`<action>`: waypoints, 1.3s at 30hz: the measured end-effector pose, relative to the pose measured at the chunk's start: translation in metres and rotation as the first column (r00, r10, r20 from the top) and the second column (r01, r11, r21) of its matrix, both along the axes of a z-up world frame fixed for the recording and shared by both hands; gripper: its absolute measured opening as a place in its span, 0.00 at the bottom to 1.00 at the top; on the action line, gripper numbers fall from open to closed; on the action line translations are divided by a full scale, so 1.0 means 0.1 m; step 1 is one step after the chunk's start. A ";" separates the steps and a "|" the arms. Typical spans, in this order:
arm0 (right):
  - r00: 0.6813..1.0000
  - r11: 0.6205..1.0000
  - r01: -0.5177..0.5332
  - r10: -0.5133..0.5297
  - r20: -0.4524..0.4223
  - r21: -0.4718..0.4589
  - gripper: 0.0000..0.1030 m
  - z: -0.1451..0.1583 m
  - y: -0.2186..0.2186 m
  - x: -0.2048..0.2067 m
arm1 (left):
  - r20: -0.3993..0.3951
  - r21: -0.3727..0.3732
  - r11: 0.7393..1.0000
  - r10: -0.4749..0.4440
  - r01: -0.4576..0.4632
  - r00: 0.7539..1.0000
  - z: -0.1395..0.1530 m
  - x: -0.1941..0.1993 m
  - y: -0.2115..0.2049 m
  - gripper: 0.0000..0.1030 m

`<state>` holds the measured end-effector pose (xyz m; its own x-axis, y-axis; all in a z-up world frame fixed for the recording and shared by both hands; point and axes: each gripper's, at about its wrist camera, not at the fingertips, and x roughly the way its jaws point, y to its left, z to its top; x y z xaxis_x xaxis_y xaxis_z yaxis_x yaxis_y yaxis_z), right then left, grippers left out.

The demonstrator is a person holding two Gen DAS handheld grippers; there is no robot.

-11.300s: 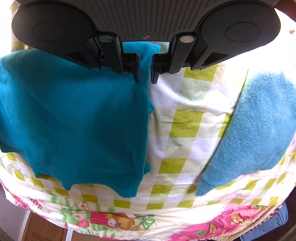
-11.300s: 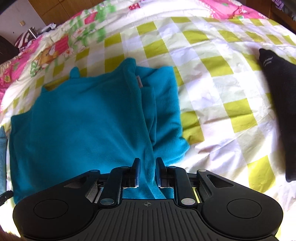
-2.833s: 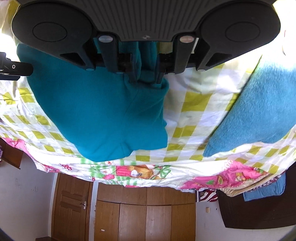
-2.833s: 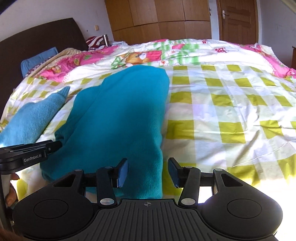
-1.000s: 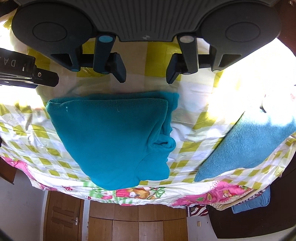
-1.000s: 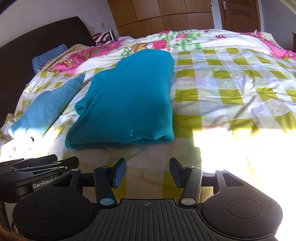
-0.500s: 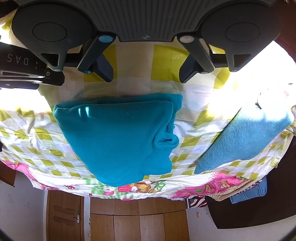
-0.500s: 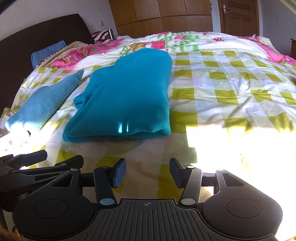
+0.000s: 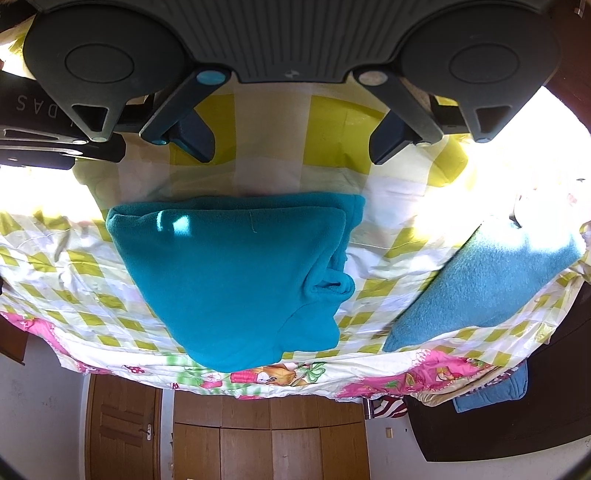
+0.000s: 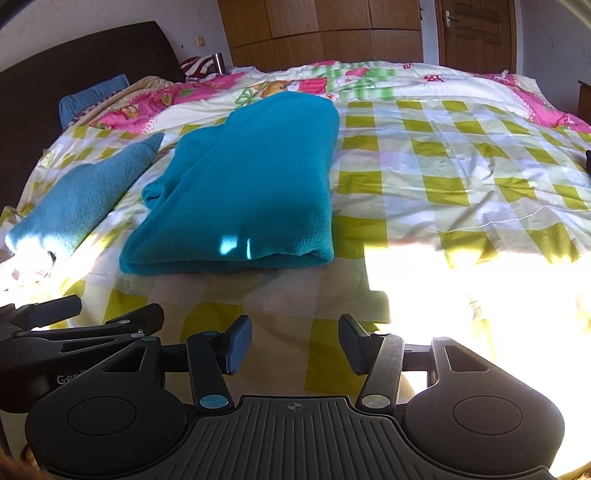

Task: Fold small clothes

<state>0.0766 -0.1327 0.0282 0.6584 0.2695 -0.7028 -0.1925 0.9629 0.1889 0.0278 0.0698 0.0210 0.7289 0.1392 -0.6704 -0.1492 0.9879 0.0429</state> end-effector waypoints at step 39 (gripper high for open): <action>1.000 1.000 0.012 -0.011 -0.022 0.025 0.51 -0.08 -0.09 -0.09 | -0.017 0.033 0.999 0.023 -0.023 1.000 -0.02 -0.04 -0.06 1.00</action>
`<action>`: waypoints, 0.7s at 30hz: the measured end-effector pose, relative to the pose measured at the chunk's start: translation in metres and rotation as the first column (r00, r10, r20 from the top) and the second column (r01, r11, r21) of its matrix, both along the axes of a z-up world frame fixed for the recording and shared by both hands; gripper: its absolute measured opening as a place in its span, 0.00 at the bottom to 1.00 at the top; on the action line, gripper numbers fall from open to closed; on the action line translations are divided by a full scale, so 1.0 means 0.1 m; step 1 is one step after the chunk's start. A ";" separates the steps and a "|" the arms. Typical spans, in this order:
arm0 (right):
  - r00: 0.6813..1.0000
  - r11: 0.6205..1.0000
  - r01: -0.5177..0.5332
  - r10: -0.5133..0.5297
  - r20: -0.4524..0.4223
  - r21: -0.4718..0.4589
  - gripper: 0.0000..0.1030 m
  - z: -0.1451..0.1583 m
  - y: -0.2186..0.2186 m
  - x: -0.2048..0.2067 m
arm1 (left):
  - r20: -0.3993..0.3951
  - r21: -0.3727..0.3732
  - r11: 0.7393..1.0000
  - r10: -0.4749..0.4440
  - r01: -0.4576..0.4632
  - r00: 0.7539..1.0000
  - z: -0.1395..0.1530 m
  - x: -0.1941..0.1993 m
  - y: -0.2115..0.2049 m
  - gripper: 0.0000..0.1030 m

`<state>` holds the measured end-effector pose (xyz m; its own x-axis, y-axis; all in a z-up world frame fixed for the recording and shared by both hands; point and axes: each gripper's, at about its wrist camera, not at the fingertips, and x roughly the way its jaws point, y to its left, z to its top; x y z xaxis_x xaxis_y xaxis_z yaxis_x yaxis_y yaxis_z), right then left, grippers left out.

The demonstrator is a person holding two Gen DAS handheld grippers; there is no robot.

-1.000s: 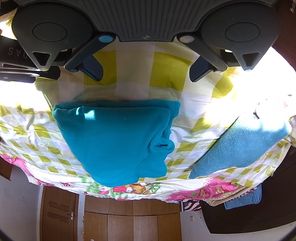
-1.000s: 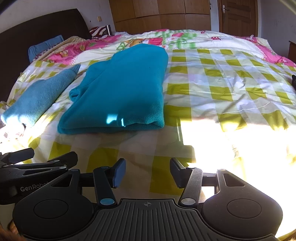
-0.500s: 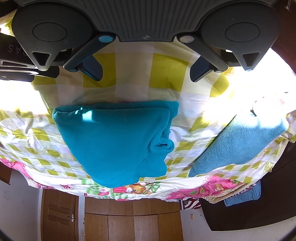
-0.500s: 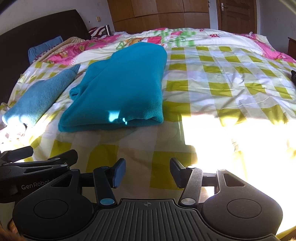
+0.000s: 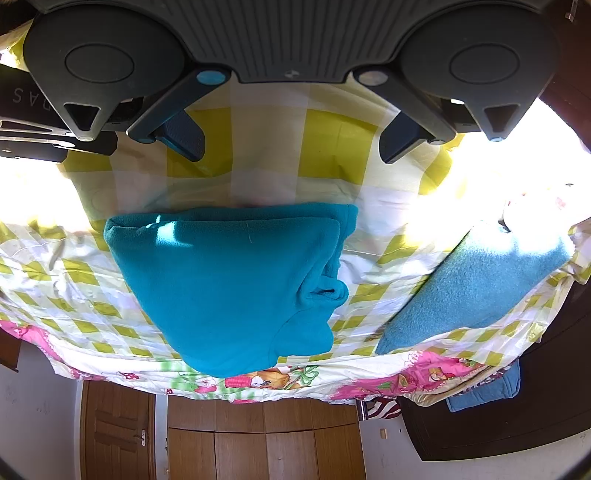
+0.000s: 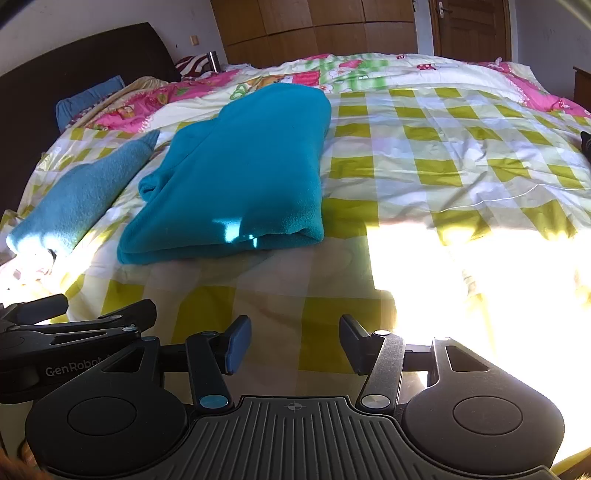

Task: Fold small clothes

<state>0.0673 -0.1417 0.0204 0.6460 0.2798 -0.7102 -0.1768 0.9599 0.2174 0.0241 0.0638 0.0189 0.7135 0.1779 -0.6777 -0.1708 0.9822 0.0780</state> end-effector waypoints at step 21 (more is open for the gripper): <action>1.000 0.999 -0.002 0.003 -0.018 0.036 0.51 -0.06 -0.02 0.01 | -0.024 0.057 0.998 0.005 -0.004 1.000 0.00 0.03 -0.09 1.00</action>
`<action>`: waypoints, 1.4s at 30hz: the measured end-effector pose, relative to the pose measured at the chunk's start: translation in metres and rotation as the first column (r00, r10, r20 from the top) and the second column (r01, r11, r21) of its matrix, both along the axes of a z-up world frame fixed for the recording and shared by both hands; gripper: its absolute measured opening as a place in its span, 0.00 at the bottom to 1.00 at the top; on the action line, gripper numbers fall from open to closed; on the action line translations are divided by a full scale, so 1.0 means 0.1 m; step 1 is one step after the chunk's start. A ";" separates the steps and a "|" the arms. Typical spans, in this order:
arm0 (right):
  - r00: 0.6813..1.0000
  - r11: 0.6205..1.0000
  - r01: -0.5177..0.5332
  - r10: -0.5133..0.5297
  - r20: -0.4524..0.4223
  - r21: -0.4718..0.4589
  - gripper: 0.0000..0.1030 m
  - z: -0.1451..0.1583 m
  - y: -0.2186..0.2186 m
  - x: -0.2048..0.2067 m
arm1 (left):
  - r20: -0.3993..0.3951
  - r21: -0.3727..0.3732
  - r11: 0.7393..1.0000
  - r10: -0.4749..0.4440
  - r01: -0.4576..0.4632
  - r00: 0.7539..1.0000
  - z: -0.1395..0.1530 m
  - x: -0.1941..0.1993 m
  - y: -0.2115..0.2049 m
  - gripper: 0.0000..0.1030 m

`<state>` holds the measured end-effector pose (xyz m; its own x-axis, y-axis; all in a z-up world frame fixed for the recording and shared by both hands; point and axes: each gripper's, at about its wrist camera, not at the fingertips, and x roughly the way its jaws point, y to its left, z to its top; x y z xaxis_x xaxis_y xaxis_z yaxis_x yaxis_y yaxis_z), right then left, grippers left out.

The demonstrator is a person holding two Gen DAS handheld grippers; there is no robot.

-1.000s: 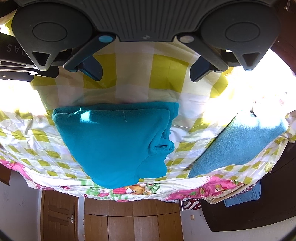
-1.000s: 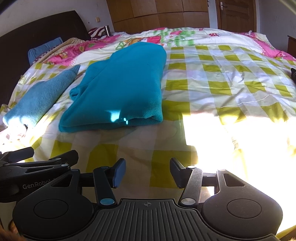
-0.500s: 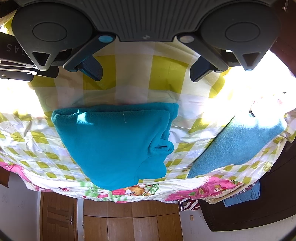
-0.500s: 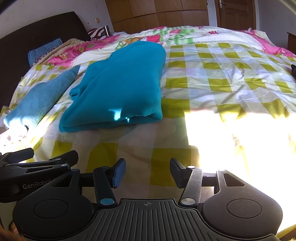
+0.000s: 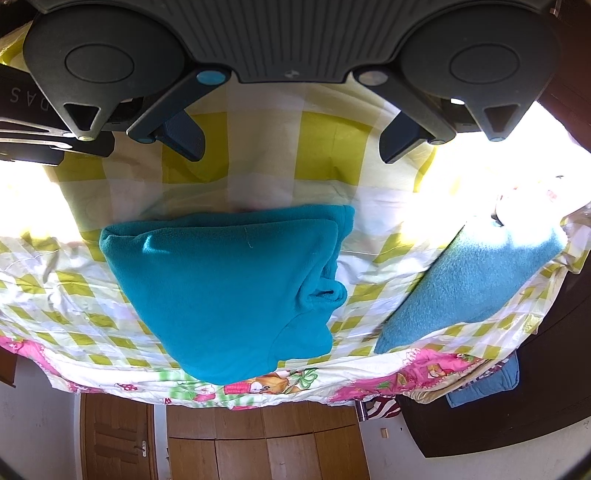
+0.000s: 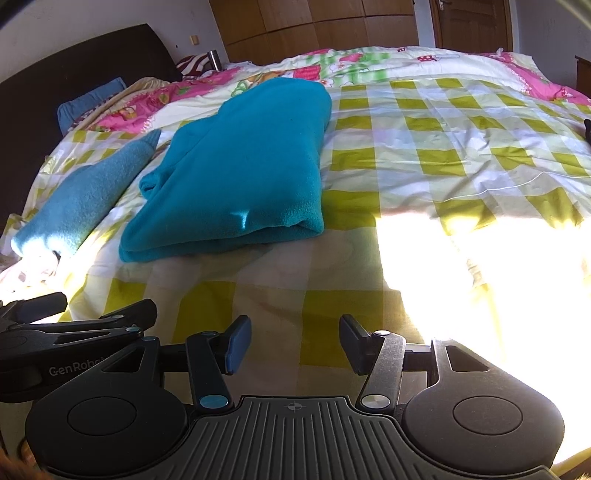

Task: Fold small clothes

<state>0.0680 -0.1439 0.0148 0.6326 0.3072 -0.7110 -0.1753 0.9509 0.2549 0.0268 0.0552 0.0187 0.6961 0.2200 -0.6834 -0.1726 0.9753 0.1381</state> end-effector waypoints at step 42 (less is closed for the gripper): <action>1.000 1.000 -0.002 0.002 0.000 0.030 0.51 -0.01 -0.03 -0.05 | -0.012 0.058 0.998 0.010 -0.009 1.000 0.03 -0.02 -0.09 1.00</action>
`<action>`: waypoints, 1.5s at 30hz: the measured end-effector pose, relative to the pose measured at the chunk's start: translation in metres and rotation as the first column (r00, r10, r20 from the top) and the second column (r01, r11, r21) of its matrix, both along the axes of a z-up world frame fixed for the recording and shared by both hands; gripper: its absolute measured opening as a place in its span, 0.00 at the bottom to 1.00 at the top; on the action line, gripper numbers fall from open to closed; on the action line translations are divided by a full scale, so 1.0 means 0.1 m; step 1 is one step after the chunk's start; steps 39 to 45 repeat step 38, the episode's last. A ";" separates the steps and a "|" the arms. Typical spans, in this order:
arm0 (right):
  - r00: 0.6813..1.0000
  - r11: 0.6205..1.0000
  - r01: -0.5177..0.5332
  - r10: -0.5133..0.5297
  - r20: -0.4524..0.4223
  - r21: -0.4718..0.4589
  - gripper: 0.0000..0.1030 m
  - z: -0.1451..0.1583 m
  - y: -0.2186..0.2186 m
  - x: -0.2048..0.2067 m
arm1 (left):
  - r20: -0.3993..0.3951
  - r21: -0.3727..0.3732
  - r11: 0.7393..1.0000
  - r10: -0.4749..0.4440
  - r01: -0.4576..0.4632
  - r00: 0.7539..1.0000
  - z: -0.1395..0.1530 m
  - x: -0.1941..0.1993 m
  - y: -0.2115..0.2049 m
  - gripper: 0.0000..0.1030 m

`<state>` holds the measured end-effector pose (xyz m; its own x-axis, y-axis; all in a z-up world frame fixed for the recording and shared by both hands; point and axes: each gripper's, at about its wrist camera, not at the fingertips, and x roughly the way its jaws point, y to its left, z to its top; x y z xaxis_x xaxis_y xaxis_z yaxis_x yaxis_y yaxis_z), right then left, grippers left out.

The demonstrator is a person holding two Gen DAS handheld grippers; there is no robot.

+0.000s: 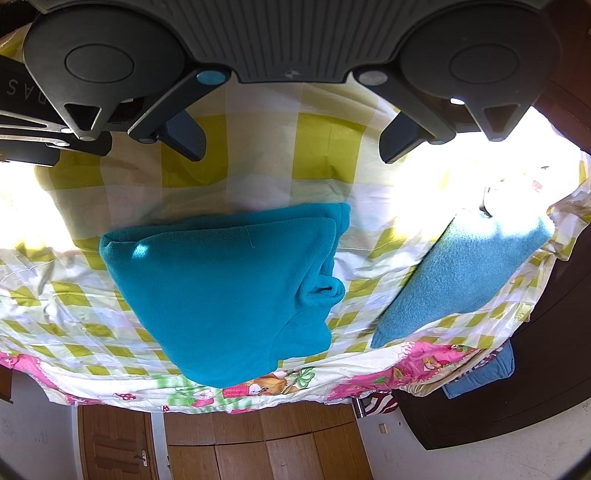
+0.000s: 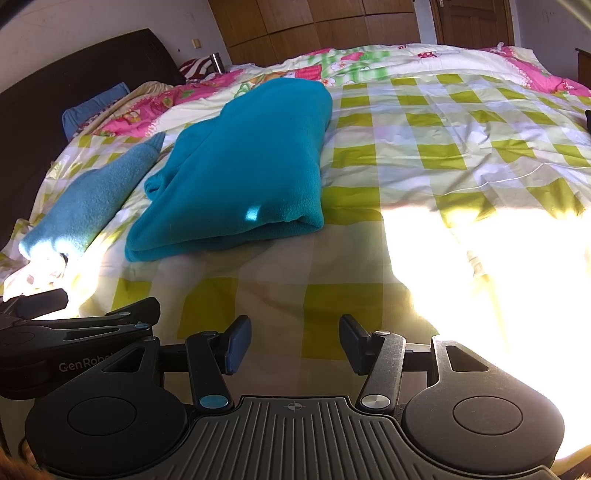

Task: Fold small clothes

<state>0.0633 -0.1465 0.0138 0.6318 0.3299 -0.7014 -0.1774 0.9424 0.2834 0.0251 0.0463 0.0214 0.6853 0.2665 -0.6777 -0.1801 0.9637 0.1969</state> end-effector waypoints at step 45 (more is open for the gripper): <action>1.000 1.000 -0.010 0.010 0.000 0.006 0.51 -0.01 -0.02 -0.01 | -0.006 0.021 1.000 0.012 -0.011 1.000 0.02 -0.02 -0.02 1.00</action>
